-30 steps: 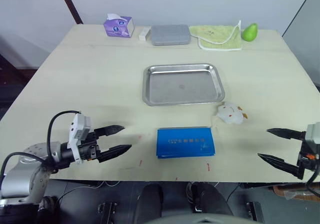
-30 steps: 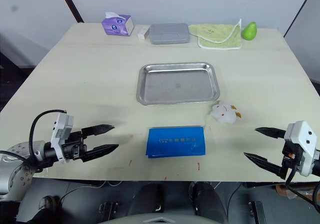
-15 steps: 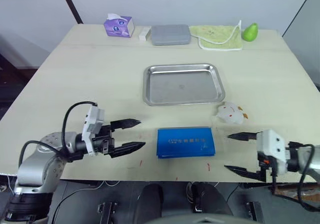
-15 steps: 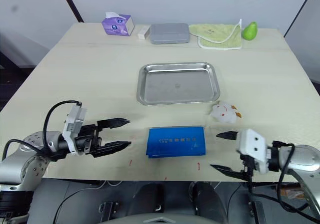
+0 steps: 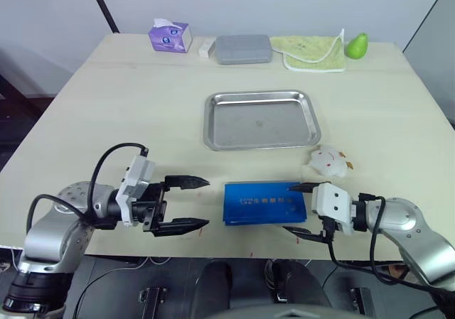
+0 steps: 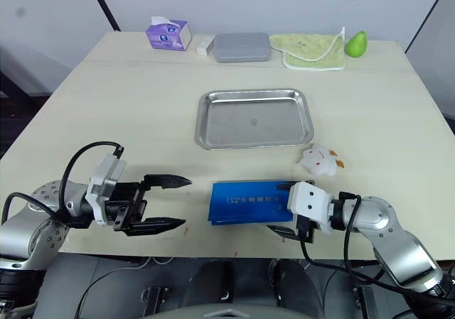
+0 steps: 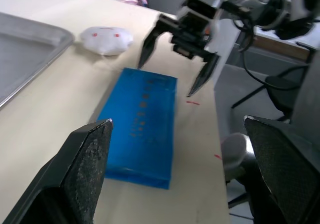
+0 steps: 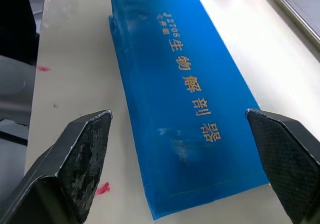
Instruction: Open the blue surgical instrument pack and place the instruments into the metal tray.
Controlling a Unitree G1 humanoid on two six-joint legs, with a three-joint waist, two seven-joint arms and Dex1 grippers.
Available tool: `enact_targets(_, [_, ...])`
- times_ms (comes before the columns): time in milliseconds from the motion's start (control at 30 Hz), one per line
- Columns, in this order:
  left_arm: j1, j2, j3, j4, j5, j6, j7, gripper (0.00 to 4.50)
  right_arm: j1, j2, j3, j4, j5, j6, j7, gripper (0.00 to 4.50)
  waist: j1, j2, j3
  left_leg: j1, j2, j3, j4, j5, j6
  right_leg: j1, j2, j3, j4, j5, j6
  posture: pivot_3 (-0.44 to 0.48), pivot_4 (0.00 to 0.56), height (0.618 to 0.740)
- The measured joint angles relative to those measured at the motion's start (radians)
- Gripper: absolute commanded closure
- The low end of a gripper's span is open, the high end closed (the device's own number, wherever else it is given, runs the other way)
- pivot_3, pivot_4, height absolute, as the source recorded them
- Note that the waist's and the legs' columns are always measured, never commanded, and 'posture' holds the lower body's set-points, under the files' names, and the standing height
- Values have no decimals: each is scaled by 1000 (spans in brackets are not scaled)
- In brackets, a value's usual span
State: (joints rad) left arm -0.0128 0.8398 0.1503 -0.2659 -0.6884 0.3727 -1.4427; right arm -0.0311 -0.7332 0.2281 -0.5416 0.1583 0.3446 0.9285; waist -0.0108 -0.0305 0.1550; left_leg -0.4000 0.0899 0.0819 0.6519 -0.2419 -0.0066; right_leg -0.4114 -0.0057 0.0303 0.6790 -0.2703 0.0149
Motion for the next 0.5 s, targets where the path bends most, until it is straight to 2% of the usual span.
enact_targets(100, [-4, -2, -4, 19, 2, -28, -21, 0, 0, -10, 2, 24, -18, -23, 5, 862, 0, 0, 0, 0, 0, 0, 0, 0, 0, 0, 0, 0, 0, 0, 0, 0, 150, 740])
enact_targets(167, [-4, -7, -6, 26, 12, -54, -30, 0, 1, -10, 2, 35, -30, -43, 4, 1834, -1, 0, 0, 0, 0, 0, 0, 0, 0, 0, 1, 0, 0, 0, 0, 0, 150, 740])
enact_targets(500, [8, -23, -42, 44, 46, -122, -48, 0, 43, -12, 9, 96, -118, -231, -7, 1834, 0, 0, 0, 0, 0, 0, 0, 0, 0, 0, 1, 0, 0, 0, 0, 0, 150, 740])
